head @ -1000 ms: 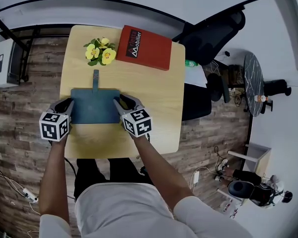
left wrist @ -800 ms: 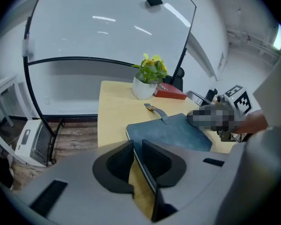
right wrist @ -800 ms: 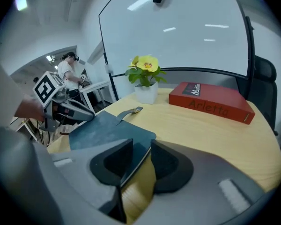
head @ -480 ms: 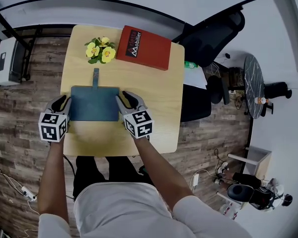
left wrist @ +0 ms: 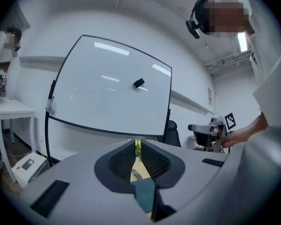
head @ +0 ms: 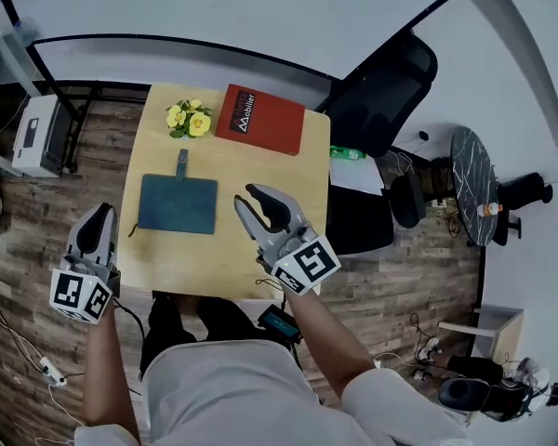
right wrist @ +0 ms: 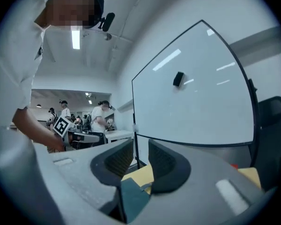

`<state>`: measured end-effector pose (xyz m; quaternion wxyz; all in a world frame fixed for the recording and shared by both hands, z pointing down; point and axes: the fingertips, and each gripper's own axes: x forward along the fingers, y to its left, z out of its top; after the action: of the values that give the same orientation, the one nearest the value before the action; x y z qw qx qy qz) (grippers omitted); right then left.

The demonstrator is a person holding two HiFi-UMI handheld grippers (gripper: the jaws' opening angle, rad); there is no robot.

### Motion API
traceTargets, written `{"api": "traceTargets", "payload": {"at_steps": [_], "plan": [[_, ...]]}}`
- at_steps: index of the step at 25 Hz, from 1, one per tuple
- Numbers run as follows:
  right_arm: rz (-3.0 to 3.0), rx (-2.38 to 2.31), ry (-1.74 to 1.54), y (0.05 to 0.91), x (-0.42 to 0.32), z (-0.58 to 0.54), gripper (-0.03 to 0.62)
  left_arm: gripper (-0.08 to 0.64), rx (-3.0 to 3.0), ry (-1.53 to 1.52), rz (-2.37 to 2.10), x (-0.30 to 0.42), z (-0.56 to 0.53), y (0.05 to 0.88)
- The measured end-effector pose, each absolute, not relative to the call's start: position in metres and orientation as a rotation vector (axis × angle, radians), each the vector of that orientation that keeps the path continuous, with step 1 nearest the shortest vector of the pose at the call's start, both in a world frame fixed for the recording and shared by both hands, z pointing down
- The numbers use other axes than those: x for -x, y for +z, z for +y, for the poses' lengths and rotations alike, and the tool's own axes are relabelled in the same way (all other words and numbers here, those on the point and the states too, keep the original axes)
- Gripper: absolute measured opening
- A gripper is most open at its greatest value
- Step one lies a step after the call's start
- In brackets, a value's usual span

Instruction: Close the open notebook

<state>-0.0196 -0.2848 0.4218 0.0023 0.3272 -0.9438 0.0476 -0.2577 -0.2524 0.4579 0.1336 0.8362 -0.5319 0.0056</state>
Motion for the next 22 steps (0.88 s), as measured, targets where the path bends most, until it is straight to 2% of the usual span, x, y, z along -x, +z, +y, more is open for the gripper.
{"api": "traceTargets", "payload": {"at_steps": [5, 6, 11, 22], "plan": [[-3.053, -1.016, 0.023, 0.360, -0.012, -0.245, 0.091, 0.029, -2.471, -0.104, -1.715, 0.259, -0.192, 0.386], [-3.063, -1.013, -0.007, 0.351, -0.017, -0.236, 0.063, 0.028, -2.482, -0.115, -1.752, 0.259, -0.180, 0.375], [-3.043, -1.082, -0.135, 0.332, -0.033, -0.182, 0.061, 0.028, -2.490, -0.156, -1.937, 0.265, -0.118, 0.336], [-2.966, -1.170, -0.106, 0.356, -0.034, -0.060, 0.061, 0.028, -2.413, -0.053, -2.015, 0.246, 0.033, 0.367]]}}
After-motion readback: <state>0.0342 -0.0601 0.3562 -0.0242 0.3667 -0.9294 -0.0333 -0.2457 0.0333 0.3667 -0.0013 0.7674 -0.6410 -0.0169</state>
